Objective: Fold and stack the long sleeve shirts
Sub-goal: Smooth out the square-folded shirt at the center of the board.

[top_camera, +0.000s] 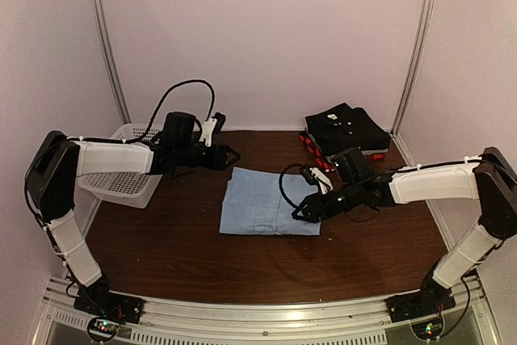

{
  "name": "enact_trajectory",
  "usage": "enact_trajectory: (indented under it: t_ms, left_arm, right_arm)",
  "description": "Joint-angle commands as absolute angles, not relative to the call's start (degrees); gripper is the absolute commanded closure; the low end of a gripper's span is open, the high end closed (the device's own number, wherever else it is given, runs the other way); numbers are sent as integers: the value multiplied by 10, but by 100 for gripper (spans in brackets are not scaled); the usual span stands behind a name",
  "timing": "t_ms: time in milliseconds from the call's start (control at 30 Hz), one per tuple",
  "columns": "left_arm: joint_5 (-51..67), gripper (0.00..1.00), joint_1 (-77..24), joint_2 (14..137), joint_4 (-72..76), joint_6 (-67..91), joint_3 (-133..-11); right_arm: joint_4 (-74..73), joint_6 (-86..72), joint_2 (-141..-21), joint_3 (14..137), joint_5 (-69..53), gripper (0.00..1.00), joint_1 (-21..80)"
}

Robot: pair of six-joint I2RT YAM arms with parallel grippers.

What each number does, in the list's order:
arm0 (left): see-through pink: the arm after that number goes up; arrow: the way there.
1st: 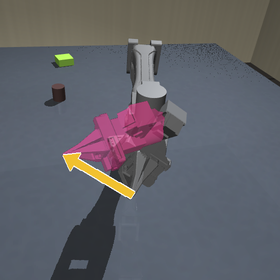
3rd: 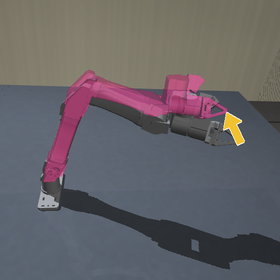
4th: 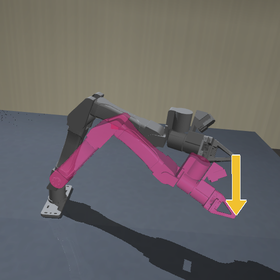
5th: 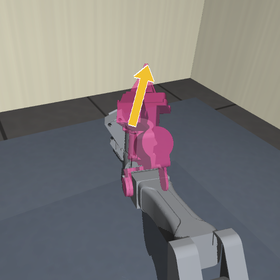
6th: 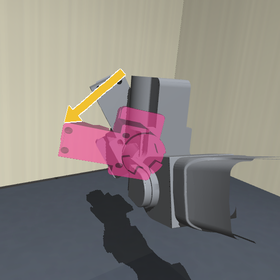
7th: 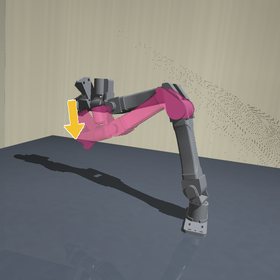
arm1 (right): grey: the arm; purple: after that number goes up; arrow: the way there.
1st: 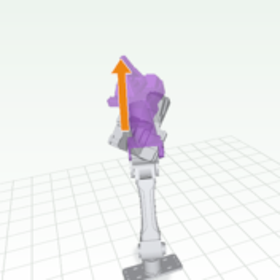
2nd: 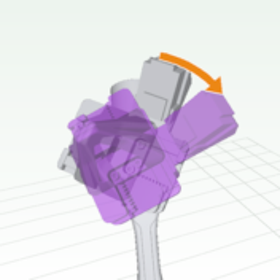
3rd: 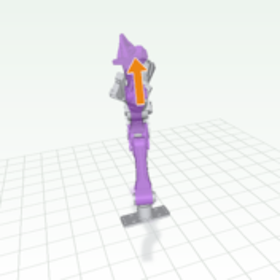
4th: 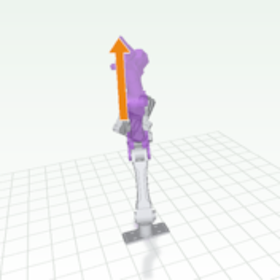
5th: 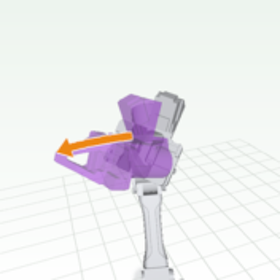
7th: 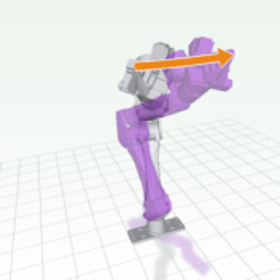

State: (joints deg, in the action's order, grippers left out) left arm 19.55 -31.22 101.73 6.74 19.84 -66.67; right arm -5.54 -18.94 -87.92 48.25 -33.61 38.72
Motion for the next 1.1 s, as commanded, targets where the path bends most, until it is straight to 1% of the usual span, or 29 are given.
enact_trajectory:
  t_ms: [0, 133, 367, 500, 667, 767, 833, 1000, 1067]
  left_arm:
    - [220, 47, -356, 1023, 157, 238, -592]
    - [222, 48, -381, 1065, 205, 263, -559]
    - [156, 48, -399, 1100, 260, 275, -500]
    - [119, 48, -403, 1099, 272, 266, -476]
    - [116, 47, -403, 1094, 276, 254, -482]
    - [113, 47, -403, 1079, 270, 248, -491]
    - [109, 47, -403, 1065, 264, 244, -496]
    - [93, 46, -403, 1018, 237, 235, -504]
    - [86, 46, -403, 1003, 222, 235, -507]
  right_arm:
    - [-30, -169, -932, 477, -318, 50, 387]
    - [-22, -150, -983, 486, -316, 51, 372]
    - [-36, -111, -1020, 490, -282, 51, 362]
    - [-47, -108, -1001, 474, -280, 49, 362]
    - [-67, -110, -939, 480, -282, 45, 362]
    - [-74, -114, -910, 501, -275, 42, 362]
    - [-78, -113, -901, 518, -260, 38, 361]
    - [-83, -108, -924, 575, -217, 22, 349]
    - [-75, -111, -945, 598, -209, 18, 337]
